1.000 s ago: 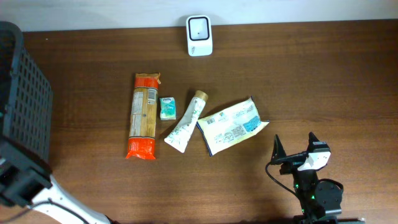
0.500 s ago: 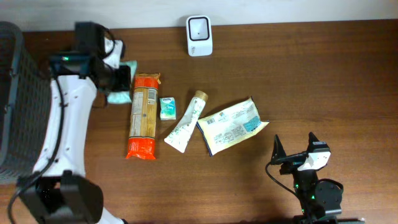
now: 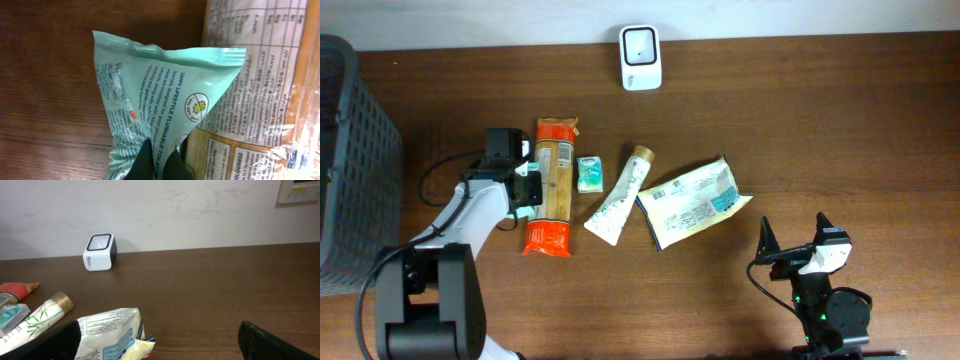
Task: Scan the item barcode
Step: 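Place a mint-green wrapped packet left of the pasta with the left gripper, then grasp the yellow snack bag with the right gripper, hold it over the scanner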
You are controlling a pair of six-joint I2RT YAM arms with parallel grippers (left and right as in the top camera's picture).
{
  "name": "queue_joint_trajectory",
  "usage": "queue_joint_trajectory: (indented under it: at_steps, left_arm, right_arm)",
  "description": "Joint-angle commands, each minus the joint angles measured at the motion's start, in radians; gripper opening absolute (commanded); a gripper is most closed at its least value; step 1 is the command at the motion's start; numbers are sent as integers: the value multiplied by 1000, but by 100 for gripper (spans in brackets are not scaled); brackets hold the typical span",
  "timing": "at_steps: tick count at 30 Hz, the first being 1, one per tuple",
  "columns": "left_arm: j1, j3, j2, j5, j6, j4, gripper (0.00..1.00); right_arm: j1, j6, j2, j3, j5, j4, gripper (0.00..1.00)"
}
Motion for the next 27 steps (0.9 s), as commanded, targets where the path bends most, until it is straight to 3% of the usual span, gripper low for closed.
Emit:
queue_joint_trajectory:
  at_steps: [1,5,6,7,8,12,16,22,27]
  left_arm:
    - [-93,-41,14,154,-52,3,0]
    - [-197,-41,14,167,-59,44,2]
    - [-204,-41,14,167,-59,48,18]
    - [-203,-37,14,167,-60,47,80]
    - [-200,-2,8,167,-59,8,99]
    - [-200,214,-115,166,-42,-122,99]
    - [-186,433,-301,102,47,-148,99]
    - [-62,466,-584,56,47,-179,99]
    - [-24,466,-613,57,47,-250,99]
  right_arm:
    - [-3,2,-6,-7,12,-3,99]
    - [-3,2,-6,-7,12,-3,99]
    - [-3,2,-6,-7,12,-3,99]
    - [-3,2,-6,-7,12,-3,99]
    - [-3,2,-6,-7,12,-3,99]
    - [-3,2,-6,-7,12,-3,99]
    - [-3,2,-6,-7,12,-3,99]
    - [-3,2,-6,-7,12,-3,99]
    - [-3,2,-6,-7,12,-3,99]
